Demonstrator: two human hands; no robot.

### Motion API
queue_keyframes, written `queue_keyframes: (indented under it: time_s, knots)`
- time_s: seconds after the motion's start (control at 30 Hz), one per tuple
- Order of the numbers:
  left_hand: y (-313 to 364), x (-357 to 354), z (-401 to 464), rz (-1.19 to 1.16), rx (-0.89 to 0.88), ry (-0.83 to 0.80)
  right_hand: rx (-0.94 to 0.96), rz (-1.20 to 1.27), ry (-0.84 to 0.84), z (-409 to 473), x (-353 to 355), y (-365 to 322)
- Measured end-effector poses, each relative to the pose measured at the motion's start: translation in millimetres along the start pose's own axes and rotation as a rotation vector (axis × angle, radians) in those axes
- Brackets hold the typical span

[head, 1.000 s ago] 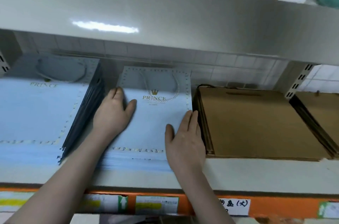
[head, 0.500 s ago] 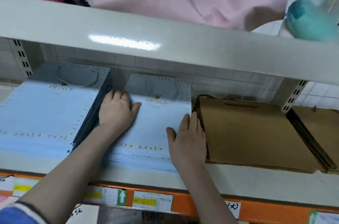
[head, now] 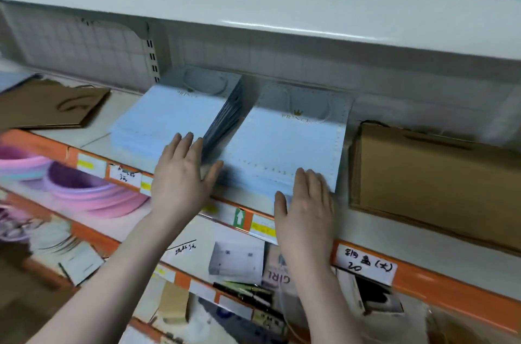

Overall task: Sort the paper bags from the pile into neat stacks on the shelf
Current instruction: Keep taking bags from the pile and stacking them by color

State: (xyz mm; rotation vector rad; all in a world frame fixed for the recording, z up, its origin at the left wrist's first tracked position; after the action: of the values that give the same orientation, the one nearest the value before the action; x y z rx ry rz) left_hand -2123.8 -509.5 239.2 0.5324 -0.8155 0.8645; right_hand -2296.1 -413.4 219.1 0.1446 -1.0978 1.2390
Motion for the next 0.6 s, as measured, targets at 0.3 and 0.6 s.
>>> queue_keyframes:
  time_s: [0.3, 0.6]
  knots:
    - [-77, 42, -71, 0.066, 0.238, 0.043, 0.113, -0.04, -0.126, -45, -20, -65]
    - [-204, 83, -132, 0.121, 0.364, 0.07, 0.241, 0.019, -0.166, -97, -61, -200]
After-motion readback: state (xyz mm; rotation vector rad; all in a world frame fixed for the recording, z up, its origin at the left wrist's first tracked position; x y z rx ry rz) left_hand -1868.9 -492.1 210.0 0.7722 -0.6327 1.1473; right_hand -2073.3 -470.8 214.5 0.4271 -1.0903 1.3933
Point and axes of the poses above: each hand's wrist, its own z-axis towards the middle knuckle, its own x-axis out of the back of the hand, y = z × x, the point moved 4 cm from there along z, towards the middle knuckle, and after that the axes turned 14 degrees about -x, right-handed, at the moved point
